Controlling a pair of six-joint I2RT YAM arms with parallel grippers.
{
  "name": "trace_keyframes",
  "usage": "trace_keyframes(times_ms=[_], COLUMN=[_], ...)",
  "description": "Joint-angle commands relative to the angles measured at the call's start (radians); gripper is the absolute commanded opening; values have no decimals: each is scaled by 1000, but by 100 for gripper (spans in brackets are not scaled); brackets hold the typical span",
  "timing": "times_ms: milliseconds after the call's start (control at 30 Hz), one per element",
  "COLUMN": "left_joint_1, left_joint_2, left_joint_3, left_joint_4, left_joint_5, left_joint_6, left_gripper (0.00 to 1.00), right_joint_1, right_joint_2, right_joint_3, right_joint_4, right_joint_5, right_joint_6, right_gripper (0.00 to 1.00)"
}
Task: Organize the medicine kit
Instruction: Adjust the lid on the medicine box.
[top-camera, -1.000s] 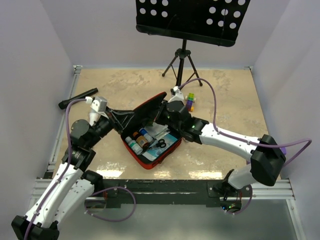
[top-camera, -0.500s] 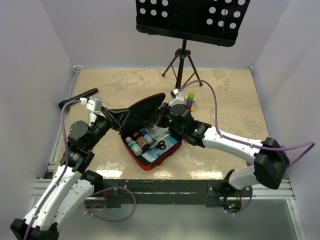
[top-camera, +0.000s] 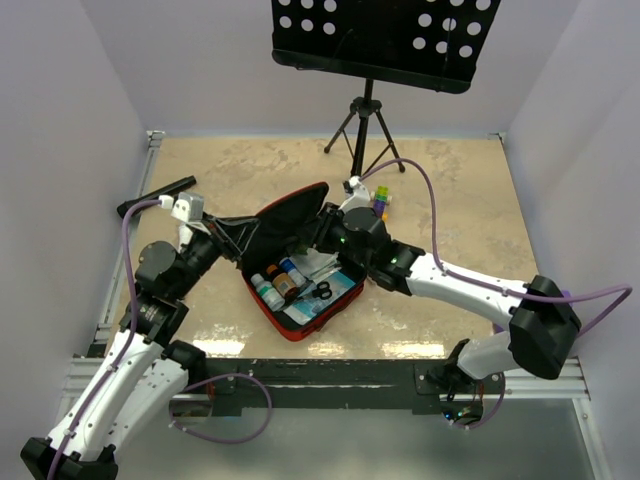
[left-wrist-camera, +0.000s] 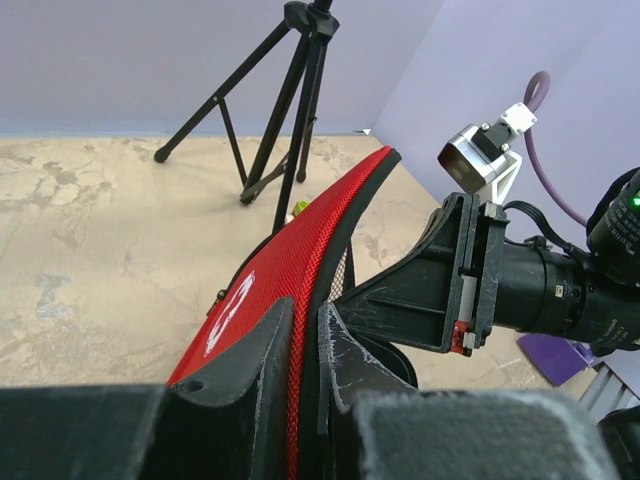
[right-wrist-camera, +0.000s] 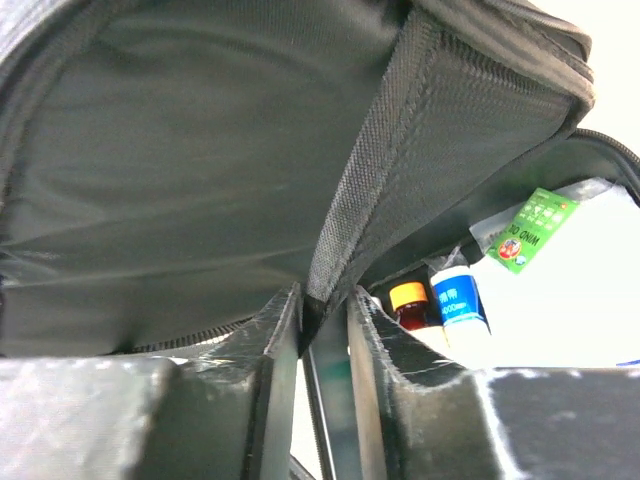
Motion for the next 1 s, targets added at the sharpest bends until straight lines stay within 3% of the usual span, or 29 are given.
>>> trace_keyframes(times_ms=[0, 367, 767, 867, 967], left_joint_1=[16, 16, 16, 16, 16], left_joint_2=[10, 29, 53, 58, 56], left_joint_3=[11, 21, 19, 19, 22], left_joint_4=[-61, -38, -41, -41, -43], left_joint_5=[-46, 0, 20, 20, 20], left_joint_6=[31, 90, 108, 110, 111], left_gripper=[0, 0, 0, 0, 0], right_joint_1=[-1, -1, -2, -2, -4], right_joint_2=[-9, -56, -133, -164, -194], right_joint_3=[48, 53, 68, 67, 62], right_joint_4=[-44, -81, -133, -185, -392], right_joint_5=[-7, 10, 42, 121, 282], right_joint_6=[-25, -22, -24, -19, 24], right_gripper=[31, 44, 52, 52, 52])
